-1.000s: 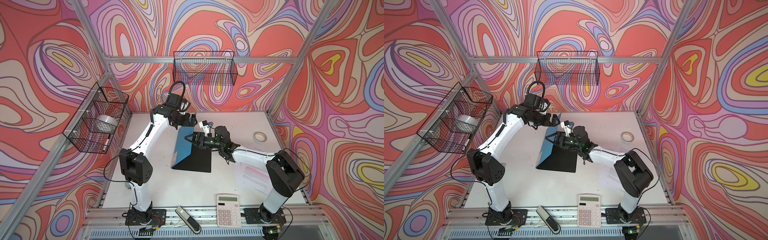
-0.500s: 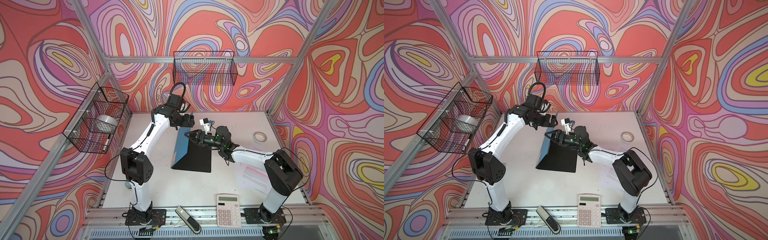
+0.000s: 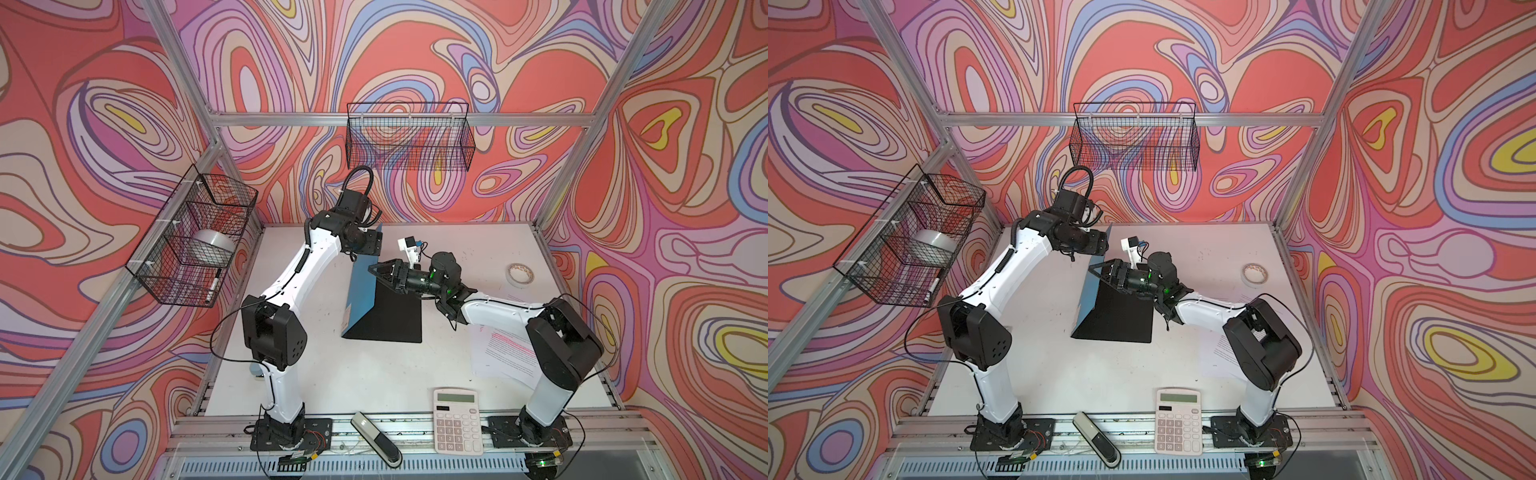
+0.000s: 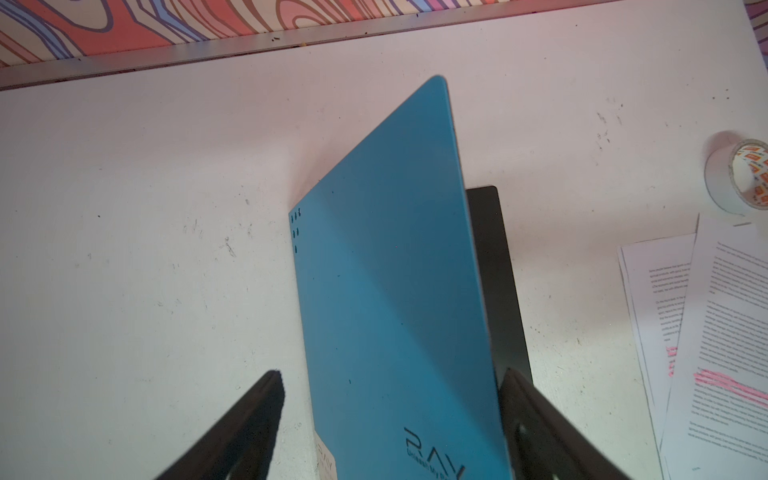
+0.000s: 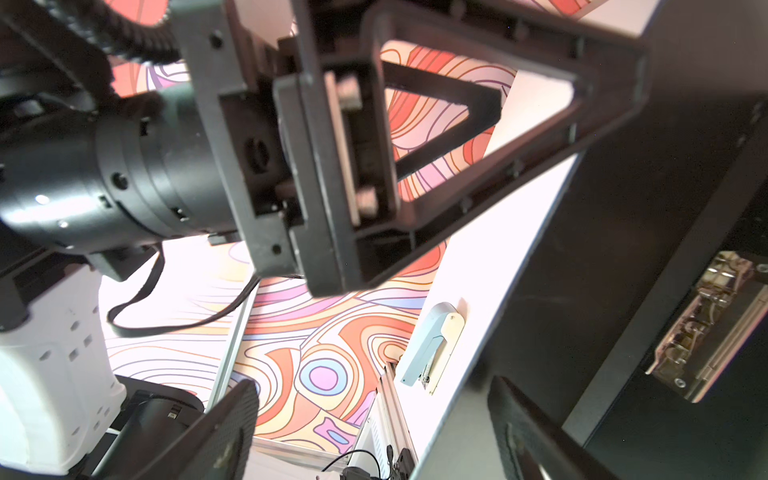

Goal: Put the files into the folder

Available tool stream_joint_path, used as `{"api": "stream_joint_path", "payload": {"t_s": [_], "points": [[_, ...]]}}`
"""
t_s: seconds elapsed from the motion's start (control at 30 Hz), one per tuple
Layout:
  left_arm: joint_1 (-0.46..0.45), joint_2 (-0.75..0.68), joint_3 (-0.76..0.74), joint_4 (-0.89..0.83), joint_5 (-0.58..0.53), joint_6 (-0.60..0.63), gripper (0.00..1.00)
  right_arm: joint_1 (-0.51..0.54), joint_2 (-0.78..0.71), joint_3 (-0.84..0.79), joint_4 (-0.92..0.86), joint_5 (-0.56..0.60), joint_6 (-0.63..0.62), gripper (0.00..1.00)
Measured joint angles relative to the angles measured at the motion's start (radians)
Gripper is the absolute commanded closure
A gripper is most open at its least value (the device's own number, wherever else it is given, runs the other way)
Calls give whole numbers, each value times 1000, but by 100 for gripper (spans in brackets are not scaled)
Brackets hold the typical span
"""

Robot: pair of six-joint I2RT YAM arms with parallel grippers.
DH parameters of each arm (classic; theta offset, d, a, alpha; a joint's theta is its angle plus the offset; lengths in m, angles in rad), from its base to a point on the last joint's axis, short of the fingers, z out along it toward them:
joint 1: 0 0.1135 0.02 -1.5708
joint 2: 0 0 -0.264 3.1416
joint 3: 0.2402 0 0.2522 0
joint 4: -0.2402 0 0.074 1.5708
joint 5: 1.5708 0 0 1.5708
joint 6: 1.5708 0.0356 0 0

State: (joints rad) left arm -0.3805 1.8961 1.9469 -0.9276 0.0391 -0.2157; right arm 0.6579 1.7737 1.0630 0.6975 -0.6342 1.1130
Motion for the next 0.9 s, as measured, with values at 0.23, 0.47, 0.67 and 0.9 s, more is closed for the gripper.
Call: {"api": "stream_joint_path", "payload": {"t_s": [0.23, 0.47, 0.67, 0.9], "points": [[1, 0, -7, -5, -66, 19, 23, 0, 21, 10, -3, -10, 5, 8], [1, 0, -8, -17, -105, 37, 23, 0, 70, 63, 58, -48, 46, 7], [1, 0, -8, -20, -122, 47, 24, 0, 122, 71, 141, -87, 112, 7], [3, 0, -8, -34, -147, 60, 44, 0, 123, 72, 173, -104, 132, 6]]}}
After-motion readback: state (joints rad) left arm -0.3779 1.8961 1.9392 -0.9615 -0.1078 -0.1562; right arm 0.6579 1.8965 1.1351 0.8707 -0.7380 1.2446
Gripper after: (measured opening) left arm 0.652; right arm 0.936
